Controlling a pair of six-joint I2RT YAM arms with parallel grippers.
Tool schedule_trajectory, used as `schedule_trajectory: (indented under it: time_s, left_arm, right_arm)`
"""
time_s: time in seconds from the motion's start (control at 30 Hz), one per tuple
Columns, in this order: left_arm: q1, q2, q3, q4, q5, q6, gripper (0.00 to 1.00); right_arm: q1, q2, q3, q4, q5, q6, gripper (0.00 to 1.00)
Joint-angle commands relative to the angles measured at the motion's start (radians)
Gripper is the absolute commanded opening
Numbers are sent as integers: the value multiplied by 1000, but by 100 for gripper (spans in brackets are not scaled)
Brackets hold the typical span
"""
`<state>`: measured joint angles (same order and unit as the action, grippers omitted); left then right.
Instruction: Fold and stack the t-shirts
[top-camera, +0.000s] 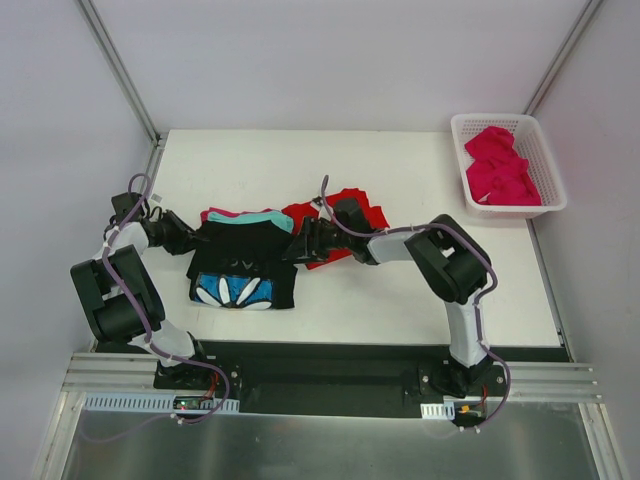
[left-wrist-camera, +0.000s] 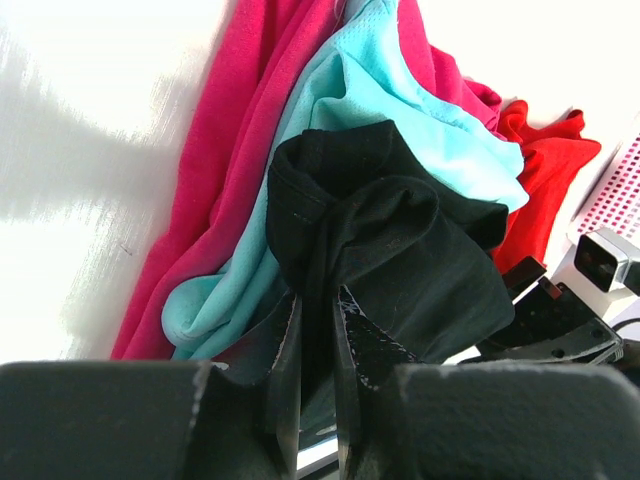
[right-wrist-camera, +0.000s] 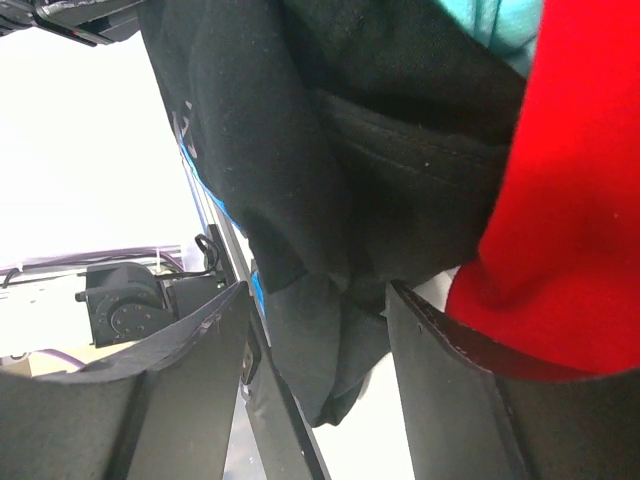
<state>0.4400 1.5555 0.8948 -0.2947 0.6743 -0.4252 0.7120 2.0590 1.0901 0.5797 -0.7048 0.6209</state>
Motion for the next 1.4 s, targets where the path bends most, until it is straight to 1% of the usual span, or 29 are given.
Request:
schedule_trajectory:
  time_s: [0.0,0.13,0.27,0.43,0.77,0.87,0.93,0.97,1.03,1.07,1.1,1.13,1.17,1.37]
  left_arm:
    - [5,-31,38,-27,37,17,0]
    - [5,-29,38,-27,39,16,0]
    - [3,-31,35,-29,41,14,0]
    - [5,-32,32,-32,45,14,0]
    - [5,-17,58,-47,54,16,0]
    - [5,-12,64,-49,59,14,0]
    - [3,-9,66,-50,62,13,0]
    - [5,-8,64,-50,61,13,0]
    - [5,-8,62,-50,61,13,0]
    - [5,-8,61,-50,64,13,0]
    - [5,-3,61,-50,65,11,0]
    - [5,-3,58,-50,64,9,0]
    - [3,-2,58,-50,65,8,0]
    - [5,-23,52,-47,73,-1,0]
  right_arm:
    - [-19,-14,-18,31,-21,-30,60]
    - [-28,-59,-29,-70,10,-116,60]
    - [-31,-65,-7,-155,37,-153,60]
    - [-29,-40,11,-155,47,-156,59]
    - [-32,41,137,-144,36,-125,59]
    - [-32,61,166,-142,33,-115,57]
    - [-32,76,178,-142,31,-109,50]
    - [-32,79,183,-142,30,-105,40]
    - [-32,78,185,-144,27,-99,26]
    - [-32,73,182,-144,28,-99,14]
    - [-31,69,179,-146,28,-99,8]
    - [-34,64,172,-146,27,-99,3]
    - [-36,50,166,-147,28,-99,1]
    - [-39,9,146,-164,31,-110,1]
